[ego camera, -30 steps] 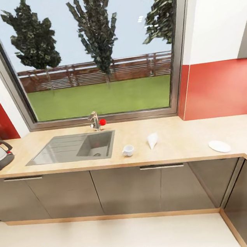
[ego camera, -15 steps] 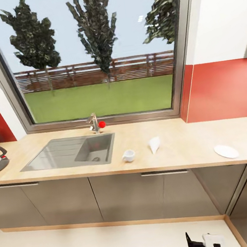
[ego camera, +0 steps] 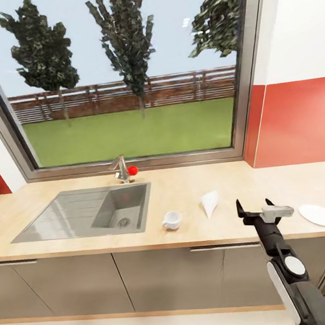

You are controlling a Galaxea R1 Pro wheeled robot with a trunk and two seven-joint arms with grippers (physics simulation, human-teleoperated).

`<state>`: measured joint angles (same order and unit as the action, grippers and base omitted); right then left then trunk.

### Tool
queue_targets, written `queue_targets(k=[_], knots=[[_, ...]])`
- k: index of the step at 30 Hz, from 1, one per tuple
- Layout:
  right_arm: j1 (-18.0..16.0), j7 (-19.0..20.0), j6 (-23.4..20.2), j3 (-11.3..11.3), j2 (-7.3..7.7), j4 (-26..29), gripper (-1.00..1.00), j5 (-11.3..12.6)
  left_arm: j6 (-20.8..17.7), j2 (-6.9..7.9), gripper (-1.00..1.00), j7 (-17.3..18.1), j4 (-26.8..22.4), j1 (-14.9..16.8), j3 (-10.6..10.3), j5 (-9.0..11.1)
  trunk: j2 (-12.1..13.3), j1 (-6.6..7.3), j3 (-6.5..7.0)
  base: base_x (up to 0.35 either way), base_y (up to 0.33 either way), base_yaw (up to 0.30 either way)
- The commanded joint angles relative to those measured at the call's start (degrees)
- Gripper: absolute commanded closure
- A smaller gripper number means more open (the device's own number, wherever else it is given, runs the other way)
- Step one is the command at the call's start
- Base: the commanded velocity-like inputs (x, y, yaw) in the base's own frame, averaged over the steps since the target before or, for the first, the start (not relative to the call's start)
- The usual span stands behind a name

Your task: Set up a coffee station on the kitchen countertop: keep the coffee maker on the countertop, move the bottle of coffee from the kitchen shelf to the counter next to the coffee maker, place a paper coffee filter on top of the coffee maker, put the saucer next to the coffee maker with the coffee cup on the saucer, and place the electric kettle next to the coffee maker.

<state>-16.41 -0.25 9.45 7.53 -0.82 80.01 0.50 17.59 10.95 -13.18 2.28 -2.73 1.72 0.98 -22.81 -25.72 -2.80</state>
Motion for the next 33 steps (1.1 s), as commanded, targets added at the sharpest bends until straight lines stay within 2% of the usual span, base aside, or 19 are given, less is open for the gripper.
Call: queue_targets(k=[1,6,15,17,19,20,21,22,23,25,26,28,30,33], knots=[[-0.27,-0.02,-0.42,0.06,0.02,0.45,-1.0,0.05,0.35,0.01,-1.0,-0.01,0.16,-0.07,0.13,0.07,-0.11,-0.07,-0.11,0.339,0.0,0.0],[-0.94,0.01,-3.16,0.26,0.35,2.74,-1.0,0.03,0.42,0.03,-1.0,-0.01,0.34,-0.8,0.13,0.08,-0.11,-0.07,-0.11,0.339,0.0,0.0],[-0.99,0.79,-3.45,0.03,0.46,2.38,-1.0,-0.09,0.01,0.03,-1.0,-0.01,0.36,-1.42,0.16,0.08,-0.11,-0.07,-0.11,0.339,0.0,0.0],[-0.99,2.37,-3.46,-0.01,0.58,2.18,-1.0,-0.16,0.0,0.08,-1.0,-0.01,0.36,-1.84,0.22,0.08,-0.11,-0.07,-0.11,0.337,0.0,0.0],[-0.99,8.08,-3.52,0.21,1.79,1.02,-1.0,-0.21,-0.06,0.25,-1.0,-0.01,0.36,-2.3,0.26,0.11,-0.11,-0.07,-0.11,0.237,0.0,0.0],[-0.99,9.43,-3.56,0.25,2.3,0.78,-1.0,-0.22,-0.05,0.28,-1.0,-0.01,0.36,-2.35,0.25,0.12,-0.11,-0.07,-0.11,0.153,0.0,0.0],[-0.99,11.85,-3.84,0.3,3.47,0.42,-1.0,-0.22,-0.03,0.32,-1.0,-0.01,0.36,-2.45,0.24,0.1,-0.11,-0.07,-0.11,0.098,0.0,0.0],[-0.99,13.9,-4.36,0.33,4.82,0.2,-1.0,-0.2,-0.03,0.34,-1.0,-0.01,0.36,-2.53,0.23,0.11,-0.11,-0.07,-0.11,0.063,0.0,0.0],[-0.99,18.19,-7.08,0.33,8.49,-0.04,-1.0,-0.11,0.0,0.35,-1.0,-0.01,0.36,-2.71,0.22,0.1,-0.11,-0.07,-0.11,0.021,0.0,0.0],[-0.99,21.39,-10.31,0.31,10.8,-0.04,-1.0,-0.08,0.07,0.3,-1.0,-0.01,0.36,-2.76,0.22,0.08,-0.11,-0.07,-0.11,0.011,0.0,0.0],[-0.99,24.25,-12.77,0.3,11.81,0.46,-1.0,-0.1,0.11,0.26,-1.0,-0.01,0.36,-2.78,0.21,0.1,-0.11,-0.07,-0.11,0.004,0.0,0.0],[-0.99,29.48,-16.14,0.3,12.88,2.12,-1.0,-0.28,0.15,0.23,-1.0,-0.01,0.36,-2.8,0.21,0.1,-0.11,-0.07,-0.11,0.002,0.0,0.0],[-0.99,31.07,-17.33,0.3,13.31,2.96,-1.0,-0.41,0.16,0.2,-1.0,-0.01,0.36,-2.8,0.21,0.11,-0.11,-0.07,-0.11,0.001,0.0,0.0],[-0.99,34.75,-20.65,0.29,15.49,5.45,-1.0,-1.11,0.06,0.14,-1.0,-0.01,0.36,-2.89,0.21,0.15,-0.11,-0.07,-0.11,0.007,0.0,0.0]])
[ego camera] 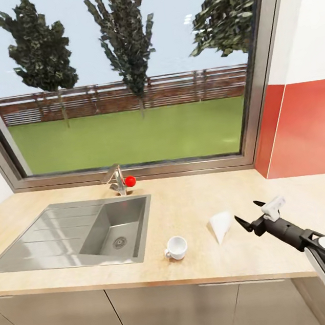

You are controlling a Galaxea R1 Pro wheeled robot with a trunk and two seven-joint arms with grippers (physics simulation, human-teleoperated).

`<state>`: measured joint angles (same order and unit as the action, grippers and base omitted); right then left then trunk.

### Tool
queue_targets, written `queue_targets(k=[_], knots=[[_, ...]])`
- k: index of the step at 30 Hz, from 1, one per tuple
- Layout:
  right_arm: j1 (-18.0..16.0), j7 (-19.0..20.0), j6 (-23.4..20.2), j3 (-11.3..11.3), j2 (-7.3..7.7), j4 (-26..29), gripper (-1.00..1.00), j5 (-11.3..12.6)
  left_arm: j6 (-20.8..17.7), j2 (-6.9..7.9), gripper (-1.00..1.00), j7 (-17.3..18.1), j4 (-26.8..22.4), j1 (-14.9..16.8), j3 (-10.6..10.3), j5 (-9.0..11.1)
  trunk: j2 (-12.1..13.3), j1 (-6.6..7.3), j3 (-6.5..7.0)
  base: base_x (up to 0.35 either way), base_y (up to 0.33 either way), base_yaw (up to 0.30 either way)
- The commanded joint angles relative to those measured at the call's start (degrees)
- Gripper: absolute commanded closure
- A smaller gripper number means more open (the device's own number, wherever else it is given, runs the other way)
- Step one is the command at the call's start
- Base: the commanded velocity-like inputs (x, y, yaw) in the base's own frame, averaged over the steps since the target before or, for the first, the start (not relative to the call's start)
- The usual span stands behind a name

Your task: Set up a coffee station on the kitchen countertop: keep the coffee maker on the countertop, move the bottle of coffee from the kitchen shelf to the counter next to the coffee maker, place a paper coffee filter on top of the coffee maker, put the saucer next to the coffee maker with the coffee cup on the saucer, and place the electric kettle next to the coffee maker.

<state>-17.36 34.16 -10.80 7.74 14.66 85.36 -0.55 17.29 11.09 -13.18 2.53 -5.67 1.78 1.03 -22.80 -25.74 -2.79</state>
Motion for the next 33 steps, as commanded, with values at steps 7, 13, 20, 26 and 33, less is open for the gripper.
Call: queue_targets(k=[7,13,20,26,33], knots=[[-0.05,7.12,-3.47,0.08,4.52,0.87,-1.0,-0.38,0.39,-0.01,-1.0,-0.01,0.11,-0.64,0.24,0.11,-0.12,-0.04,-0.11,0.213,0.0,0.0],[-0.05,8.8,-4.6,0.08,5.56,0.91,-1.0,-0.42,0.39,-0.34,-1.0,-0.01,0.11,-0.66,0.26,0.11,-0.12,-0.04,-0.11,0.214,0.0,0.0],[-0.05,8.9,-4.72,0.08,5.67,0.86,-1.0,-0.48,0.31,-0.33,-1.0,-0.01,0.11,-0.66,0.4,0.19,-0.12,-0.04,-0.11,0.209,0.0,0.0],[-0.05,10.05,-4.75,0.05,6.71,0.81,-1.0,-0.51,0.32,-0.29,-1.0,-0.01,0.11,-0.66,0.41,0.2,-0.12,-0.04,-0.11,0.024,0.0,0.0],[-0.05,15.11,-4.76,-0.03,6.93,0.61,-1.0,-6.16,0.2,-0.32,-1.0,-0.01,0.11,-0.73,0.41,0.2,-0.12,-0.04,-0.11,0.088,0.0,0.0]])
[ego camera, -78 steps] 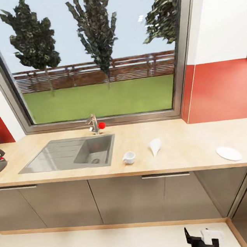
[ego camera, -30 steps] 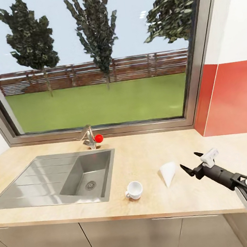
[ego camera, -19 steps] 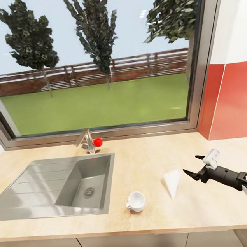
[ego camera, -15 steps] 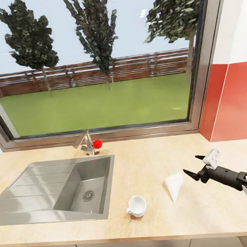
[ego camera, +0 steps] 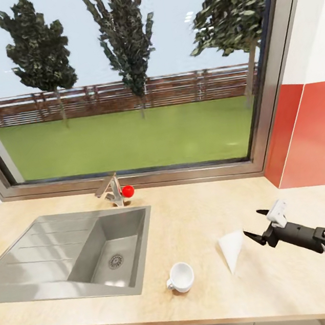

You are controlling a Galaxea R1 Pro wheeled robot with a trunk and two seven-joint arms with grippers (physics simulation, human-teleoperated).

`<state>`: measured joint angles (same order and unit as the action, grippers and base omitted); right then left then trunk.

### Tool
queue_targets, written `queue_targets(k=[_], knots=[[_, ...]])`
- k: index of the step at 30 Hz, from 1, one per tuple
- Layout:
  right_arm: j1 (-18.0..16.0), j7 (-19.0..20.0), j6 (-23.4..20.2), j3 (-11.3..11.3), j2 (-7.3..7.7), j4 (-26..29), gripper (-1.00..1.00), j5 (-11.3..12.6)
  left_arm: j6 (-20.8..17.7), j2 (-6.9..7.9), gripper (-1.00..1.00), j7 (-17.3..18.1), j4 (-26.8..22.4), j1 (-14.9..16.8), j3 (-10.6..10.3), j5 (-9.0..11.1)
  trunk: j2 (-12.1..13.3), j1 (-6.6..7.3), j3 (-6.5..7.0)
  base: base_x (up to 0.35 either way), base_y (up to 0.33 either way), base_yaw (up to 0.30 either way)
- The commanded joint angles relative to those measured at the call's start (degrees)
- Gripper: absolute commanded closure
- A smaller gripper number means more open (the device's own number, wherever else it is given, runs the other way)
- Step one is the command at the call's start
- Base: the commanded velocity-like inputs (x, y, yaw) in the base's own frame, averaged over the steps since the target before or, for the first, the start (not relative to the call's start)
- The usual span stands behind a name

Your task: Set up a coffee station on the kitchen countertop: keep the coffee maker on the countertop, move the bottle of coffee from the kitchen shelf to the counter next to the coffee maker, place a paper coffee filter on top of the coffee maker, put the saucer next to the coffee maker with the coffee cup on the saucer, and place the electric kettle next to the coffee maker.

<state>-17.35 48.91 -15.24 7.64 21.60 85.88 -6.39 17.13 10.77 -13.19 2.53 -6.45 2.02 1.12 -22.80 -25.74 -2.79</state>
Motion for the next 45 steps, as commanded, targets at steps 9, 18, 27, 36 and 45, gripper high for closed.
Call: queue_targets(k=[9,18,27,36,45], knots=[[-0.06,3.4,-0.38,0.13,-0.03,-0.01,-1.0,-2.77,0.28,-0.15,-1.0,0.01,0.1,0.03,0.22,0.16,-0.12,-0.05,-0.11,0.021,0.0,0.0],[0.3,4.49,-0.71,-0.54,-0.39,-0.67,-1.0,-5.25,-0.07,-0.21,-1.0,-0.04,0.1,-0.71,0.4,0.33,-0.12,-0.05,-0.11,0.028,0.0,0.0],[0.31,3.89,-0.6,-0.69,-3.29,-3.56,-1.0,-5.29,-0.51,-0.21,-1.0,-0.02,0.1,-0.76,0.36,0.29,-0.12,-0.05,-0.11,0.106,0.0,0.0],[0.33,3.82,-0.59,-0.57,-6.04,-5.82,-1.0,-5.51,-0.52,-0.21,-1.0,0.01,0.11,-0.75,0.36,0.28,-0.12,-0.05,-0.11,0.004,0.0,0.0],[0.34,3.82,-0.42,-0.52,-6.04,-11.39,-1.0,-5.56,-0.52,-0.22,-1.0,0.09,0.19,-0.76,0.36,0.28,-0.12,-0.05,-0.11,0.0,0.0,0.0]])
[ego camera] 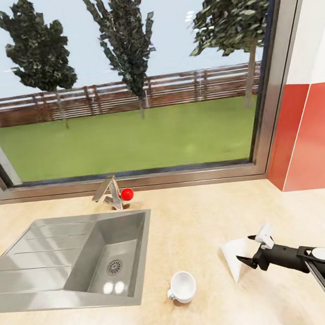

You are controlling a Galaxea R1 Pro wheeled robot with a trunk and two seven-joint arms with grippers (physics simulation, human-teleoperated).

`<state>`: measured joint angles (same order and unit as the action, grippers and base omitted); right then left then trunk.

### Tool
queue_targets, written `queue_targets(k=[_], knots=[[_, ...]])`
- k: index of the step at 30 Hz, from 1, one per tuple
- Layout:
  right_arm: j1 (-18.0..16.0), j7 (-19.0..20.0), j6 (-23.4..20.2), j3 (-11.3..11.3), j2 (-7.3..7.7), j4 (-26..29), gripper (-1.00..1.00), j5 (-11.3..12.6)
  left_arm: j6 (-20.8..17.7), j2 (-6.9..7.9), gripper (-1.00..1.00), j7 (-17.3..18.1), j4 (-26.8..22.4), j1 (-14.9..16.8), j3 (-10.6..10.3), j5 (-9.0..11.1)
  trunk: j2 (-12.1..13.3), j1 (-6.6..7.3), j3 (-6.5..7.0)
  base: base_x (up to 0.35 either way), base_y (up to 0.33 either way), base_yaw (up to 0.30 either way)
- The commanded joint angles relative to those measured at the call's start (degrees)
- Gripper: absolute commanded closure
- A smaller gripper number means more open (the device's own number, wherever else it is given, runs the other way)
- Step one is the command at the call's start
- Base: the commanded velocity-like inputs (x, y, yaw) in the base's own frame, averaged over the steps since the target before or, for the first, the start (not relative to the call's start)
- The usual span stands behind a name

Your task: Set up a coffee station on the kitchen countertop: keep the coffee maker on the countertop, move the bottle of coffee from the kitchen shelf to the counter next to the coffee maker, place a paper coffee filter on top of the coffee maker, put the saucer next to the coffee maker with the coffee cup on the saucer, and place the electric kettle next to the coffee maker.

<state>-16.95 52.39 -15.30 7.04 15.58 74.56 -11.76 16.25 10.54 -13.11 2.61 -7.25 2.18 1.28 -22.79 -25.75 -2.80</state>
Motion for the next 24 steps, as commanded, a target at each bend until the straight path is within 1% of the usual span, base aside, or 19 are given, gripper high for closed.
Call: queue_targets(k=[1,5,12,24], knots=[[-0.07,0.34,-0.35,0.08,-0.02,-0.18,-1.0,-0.19,0.37,0.0,-1.0,0.02,0.11,0.05,0.19,0.12,-0.13,-0.04,-0.11,0.0,0.0,0.0],[-0.06,0.34,-0.34,0.08,-0.03,-0.68,-1.0,-0.21,0.37,0.08,-1.0,0.02,0.11,0.05,0.19,0.12,-0.13,-0.04,-0.11,0.026,0.0,0.0],[-0.07,0.34,-0.19,0.1,-0.03,-4.59,-1.0,-0.19,0.37,0.27,-1.0,-0.05,0.11,0.05,0.2,0.17,-0.13,-0.04,-0.11,0.036,0.0,0.0],[-0.07,0.34,-0.17,0.17,-0.03,-5.04,-1.0,-0.1,0.37,0.19,-1.0,-0.03,0.11,-0.03,0.19,0.14,-0.13,-0.04,-0.11,0.005,0.0,0.0]])
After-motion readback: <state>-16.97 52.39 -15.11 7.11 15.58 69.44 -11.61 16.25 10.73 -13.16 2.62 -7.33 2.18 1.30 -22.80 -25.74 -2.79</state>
